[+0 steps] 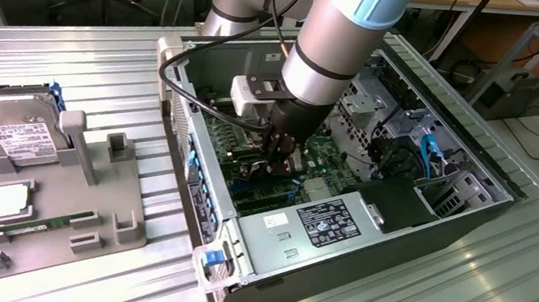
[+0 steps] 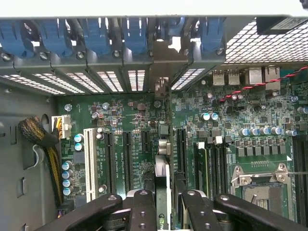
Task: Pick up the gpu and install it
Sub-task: 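Insert the gpu into the slot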
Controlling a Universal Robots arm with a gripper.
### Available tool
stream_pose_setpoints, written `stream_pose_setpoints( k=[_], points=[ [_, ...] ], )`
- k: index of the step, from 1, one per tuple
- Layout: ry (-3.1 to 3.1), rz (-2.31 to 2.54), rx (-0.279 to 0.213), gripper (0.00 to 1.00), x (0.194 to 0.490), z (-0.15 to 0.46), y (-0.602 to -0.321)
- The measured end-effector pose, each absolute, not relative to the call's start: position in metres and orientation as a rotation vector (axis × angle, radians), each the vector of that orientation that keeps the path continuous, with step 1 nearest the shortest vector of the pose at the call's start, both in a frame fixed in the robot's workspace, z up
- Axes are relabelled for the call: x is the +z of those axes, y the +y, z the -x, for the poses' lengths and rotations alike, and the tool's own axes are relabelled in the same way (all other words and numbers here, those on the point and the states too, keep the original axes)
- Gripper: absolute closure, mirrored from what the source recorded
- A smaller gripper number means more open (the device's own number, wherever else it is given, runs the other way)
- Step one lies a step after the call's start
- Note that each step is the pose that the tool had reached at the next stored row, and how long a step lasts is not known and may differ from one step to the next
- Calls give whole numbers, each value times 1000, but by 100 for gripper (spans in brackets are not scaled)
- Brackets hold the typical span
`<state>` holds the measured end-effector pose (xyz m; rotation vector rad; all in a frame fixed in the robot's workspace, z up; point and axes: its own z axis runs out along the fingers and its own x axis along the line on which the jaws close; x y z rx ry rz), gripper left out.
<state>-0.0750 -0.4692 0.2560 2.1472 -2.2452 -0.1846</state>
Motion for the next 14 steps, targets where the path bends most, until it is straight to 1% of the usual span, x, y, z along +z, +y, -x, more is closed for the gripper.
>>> stream_pose_setpoints(
  k=[6, 7, 8, 9, 14],
  points=[
    [-2244, -2149, -185, 73, 256, 75, -469],
    [-2244, -2149, -185, 67, 256, 75, -469],
    [-2244, -2149, -185, 67, 258, 75, -469],
    [-2244, -2149, -185, 60, 260, 75, -469],
    [-2244, -2149, -185, 60, 283, 75, -469]
  ],
)
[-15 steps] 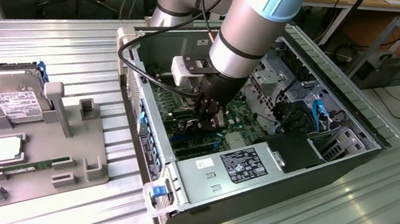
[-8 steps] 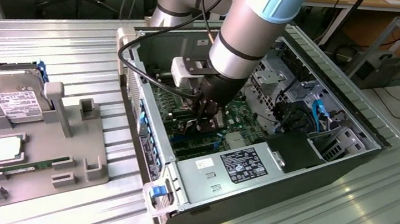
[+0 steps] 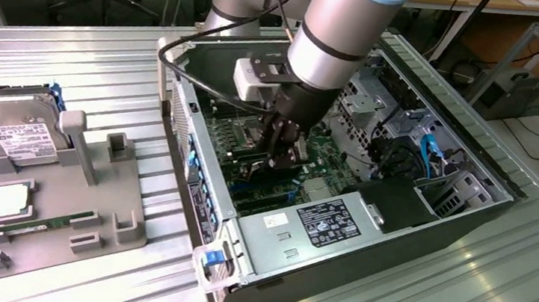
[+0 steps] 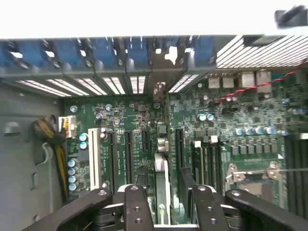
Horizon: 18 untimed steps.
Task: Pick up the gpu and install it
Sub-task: 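Insert the gpu into the slot, then press down on the gpu until it lock into place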
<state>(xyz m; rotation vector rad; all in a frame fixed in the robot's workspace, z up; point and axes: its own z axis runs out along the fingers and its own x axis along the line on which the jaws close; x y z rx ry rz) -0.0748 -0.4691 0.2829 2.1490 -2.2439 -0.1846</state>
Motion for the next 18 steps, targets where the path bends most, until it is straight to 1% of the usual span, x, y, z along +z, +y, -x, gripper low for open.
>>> stream_pose_setpoints(
  k=[2, 4, 6, 7, 9, 10, 18],
  points=[
    [-2244, -2149, -185, 60, 293, 75, -469],
    [-2244, -2149, -184, 62, 296, 76, -468],
    [-2245, -2150, -182, 75, 295, 80, -467],
    [-2245, -2150, -180, 75, 294, 81, -467],
    [-2248, -2153, -176, 87, 290, 84, -466],
    [-2248, -2154, -175, 89, 289, 84, -466],
    [-2251, -2159, -167, 89, 276, 84, -462]
  ],
)
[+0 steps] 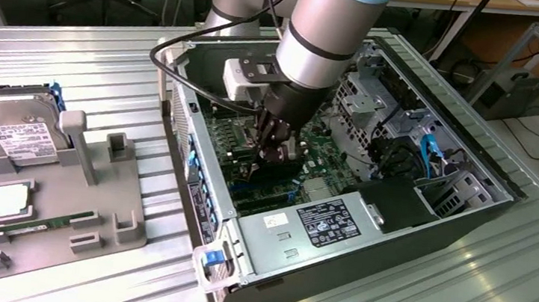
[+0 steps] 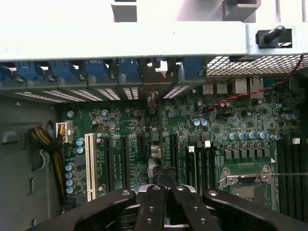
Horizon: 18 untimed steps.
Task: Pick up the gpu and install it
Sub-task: 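Press down on the gpu until it lock into place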
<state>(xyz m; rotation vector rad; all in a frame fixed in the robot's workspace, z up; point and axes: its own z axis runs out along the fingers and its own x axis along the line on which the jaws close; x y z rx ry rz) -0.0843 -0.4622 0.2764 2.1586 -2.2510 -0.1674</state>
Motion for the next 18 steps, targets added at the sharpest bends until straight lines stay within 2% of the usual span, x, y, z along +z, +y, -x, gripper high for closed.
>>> stream_pose_setpoints(
  k=[18],
  points=[
    [-2253, -2160, -164, 89, 272, 94, -461]
  ],
)
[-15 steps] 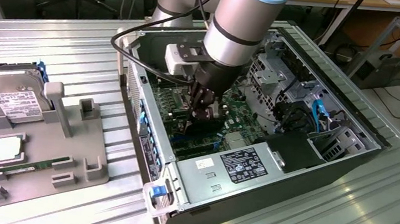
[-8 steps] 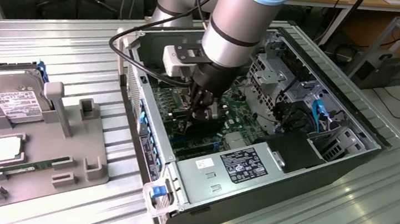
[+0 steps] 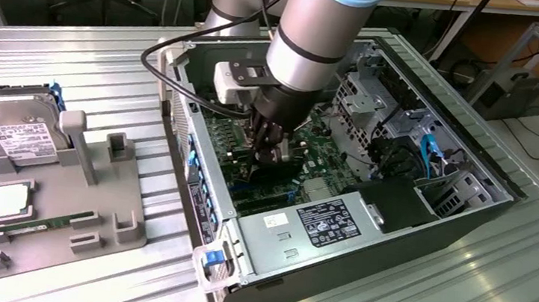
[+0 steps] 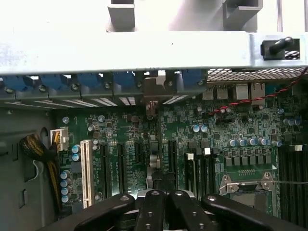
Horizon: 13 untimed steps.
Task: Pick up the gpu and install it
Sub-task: 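Press down on the gpu until it lock into place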
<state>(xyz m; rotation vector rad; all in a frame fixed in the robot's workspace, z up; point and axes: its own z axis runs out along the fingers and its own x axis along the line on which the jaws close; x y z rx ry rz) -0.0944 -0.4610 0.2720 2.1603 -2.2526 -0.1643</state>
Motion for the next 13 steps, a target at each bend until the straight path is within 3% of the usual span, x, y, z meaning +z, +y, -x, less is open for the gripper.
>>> stream_pose_setpoints(
  k=[13],
  points=[
    [-2252, -2161, -164, 89, 269, 101, -461]
  ],
)
